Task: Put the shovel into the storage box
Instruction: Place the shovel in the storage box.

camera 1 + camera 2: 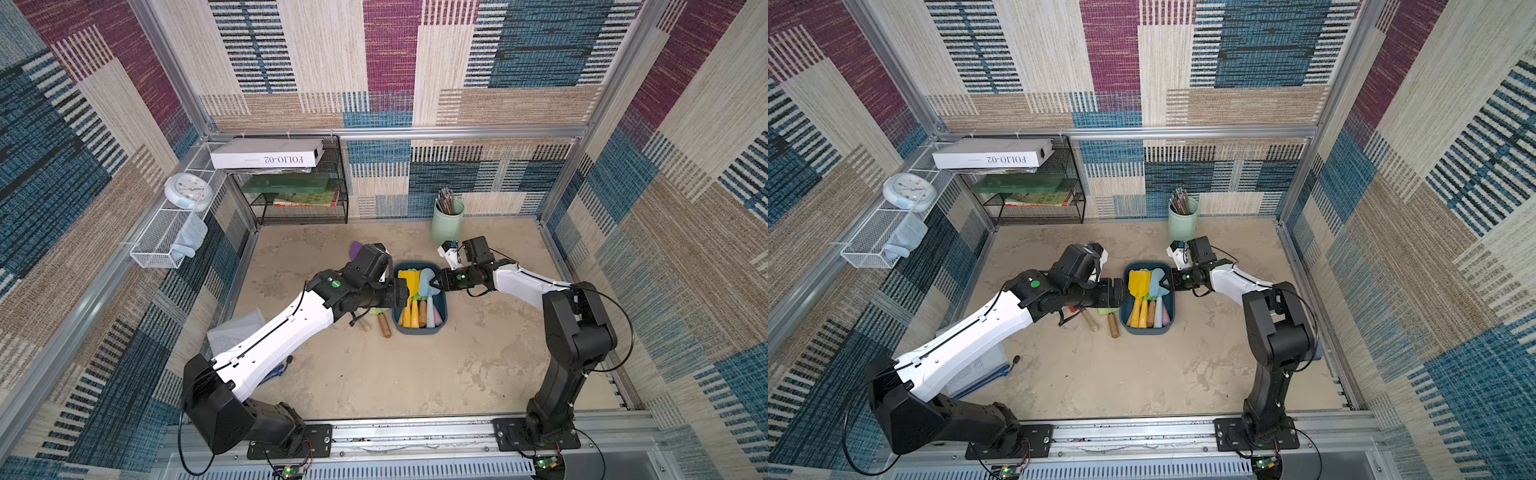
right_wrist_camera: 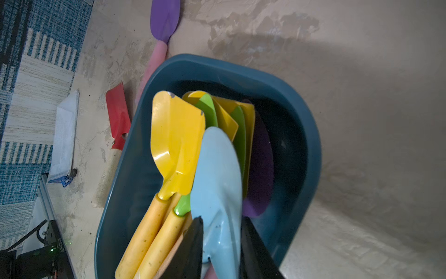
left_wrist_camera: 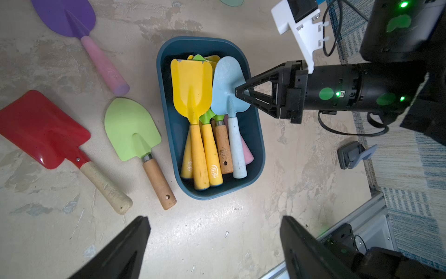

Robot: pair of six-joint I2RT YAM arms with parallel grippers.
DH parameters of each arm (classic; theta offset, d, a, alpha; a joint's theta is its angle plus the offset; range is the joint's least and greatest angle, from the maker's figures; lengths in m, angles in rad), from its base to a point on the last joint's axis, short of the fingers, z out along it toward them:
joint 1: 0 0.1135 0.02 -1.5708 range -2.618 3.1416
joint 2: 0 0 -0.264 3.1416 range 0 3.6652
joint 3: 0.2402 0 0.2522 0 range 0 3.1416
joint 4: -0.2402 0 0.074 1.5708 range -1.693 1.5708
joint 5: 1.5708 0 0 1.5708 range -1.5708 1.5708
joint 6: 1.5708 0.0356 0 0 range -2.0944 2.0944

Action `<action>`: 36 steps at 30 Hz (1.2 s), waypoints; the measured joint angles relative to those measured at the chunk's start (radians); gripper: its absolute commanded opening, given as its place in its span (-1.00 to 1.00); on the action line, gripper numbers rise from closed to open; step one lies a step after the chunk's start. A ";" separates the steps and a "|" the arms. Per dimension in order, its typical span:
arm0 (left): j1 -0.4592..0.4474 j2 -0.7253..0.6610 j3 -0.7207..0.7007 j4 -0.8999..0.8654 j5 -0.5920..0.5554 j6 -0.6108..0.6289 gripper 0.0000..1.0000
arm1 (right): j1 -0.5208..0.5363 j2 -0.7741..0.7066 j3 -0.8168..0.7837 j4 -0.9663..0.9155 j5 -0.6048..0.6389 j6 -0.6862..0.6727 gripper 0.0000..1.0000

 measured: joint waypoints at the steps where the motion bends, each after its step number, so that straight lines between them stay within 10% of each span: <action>1: 0.000 0.000 0.000 0.000 0.003 0.000 0.78 | 0.000 -0.003 0.000 -0.002 0.004 0.000 -0.37; 36: 0.111 0.038 -0.282 -0.037 -0.072 -0.274 0.69 | -0.002 -0.339 -0.017 -0.167 0.204 -0.018 -0.34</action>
